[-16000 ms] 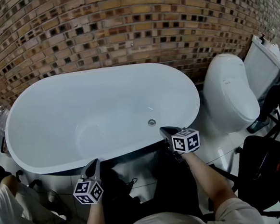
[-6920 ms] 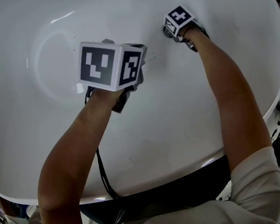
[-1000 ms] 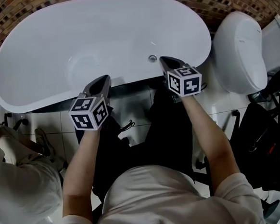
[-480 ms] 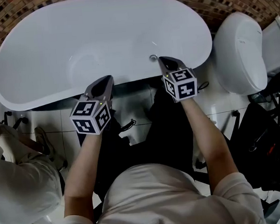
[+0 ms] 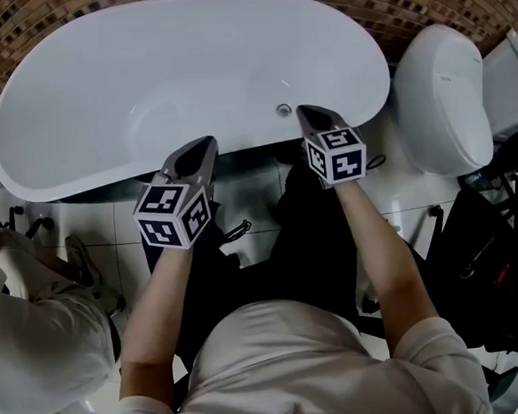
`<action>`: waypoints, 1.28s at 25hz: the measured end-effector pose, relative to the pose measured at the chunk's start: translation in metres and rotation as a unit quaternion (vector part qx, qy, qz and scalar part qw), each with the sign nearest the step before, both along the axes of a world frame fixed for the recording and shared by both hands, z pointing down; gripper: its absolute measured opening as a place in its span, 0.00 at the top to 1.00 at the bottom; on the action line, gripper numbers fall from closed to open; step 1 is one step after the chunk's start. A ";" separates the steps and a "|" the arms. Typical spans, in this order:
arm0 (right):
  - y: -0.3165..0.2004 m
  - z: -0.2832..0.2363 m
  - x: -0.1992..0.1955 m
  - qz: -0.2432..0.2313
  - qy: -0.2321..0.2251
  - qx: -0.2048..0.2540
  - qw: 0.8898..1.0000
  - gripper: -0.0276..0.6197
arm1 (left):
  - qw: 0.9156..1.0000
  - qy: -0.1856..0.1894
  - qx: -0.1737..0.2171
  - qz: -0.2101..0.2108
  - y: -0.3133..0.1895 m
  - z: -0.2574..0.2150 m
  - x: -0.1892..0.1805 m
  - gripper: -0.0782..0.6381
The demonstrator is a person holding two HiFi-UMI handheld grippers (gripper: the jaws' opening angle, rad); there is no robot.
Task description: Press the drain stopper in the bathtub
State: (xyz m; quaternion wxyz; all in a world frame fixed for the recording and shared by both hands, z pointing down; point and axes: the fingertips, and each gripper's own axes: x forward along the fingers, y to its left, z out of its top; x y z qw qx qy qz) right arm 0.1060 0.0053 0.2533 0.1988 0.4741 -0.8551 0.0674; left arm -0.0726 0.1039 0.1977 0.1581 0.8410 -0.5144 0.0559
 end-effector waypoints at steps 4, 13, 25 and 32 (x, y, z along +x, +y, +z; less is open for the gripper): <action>0.000 -0.001 0.002 0.003 -0.005 0.000 1.000 0.93 | 1.000 0.001 -0.002 0.001 0.002 -0.001 0.001 0.88; 0.001 -0.002 0.002 0.003 -0.004 0.005 1.000 0.93 | 1.000 0.006 -0.002 0.001 0.005 0.000 0.002 0.88; 0.000 -0.003 0.002 0.005 -0.008 0.005 1.000 0.93 | 1.000 0.009 -0.009 0.000 0.006 0.007 0.003 0.88; -0.001 -0.003 0.003 0.006 -0.009 0.004 1.000 0.93 | 1.000 0.009 -0.008 0.001 0.005 0.007 0.005 0.88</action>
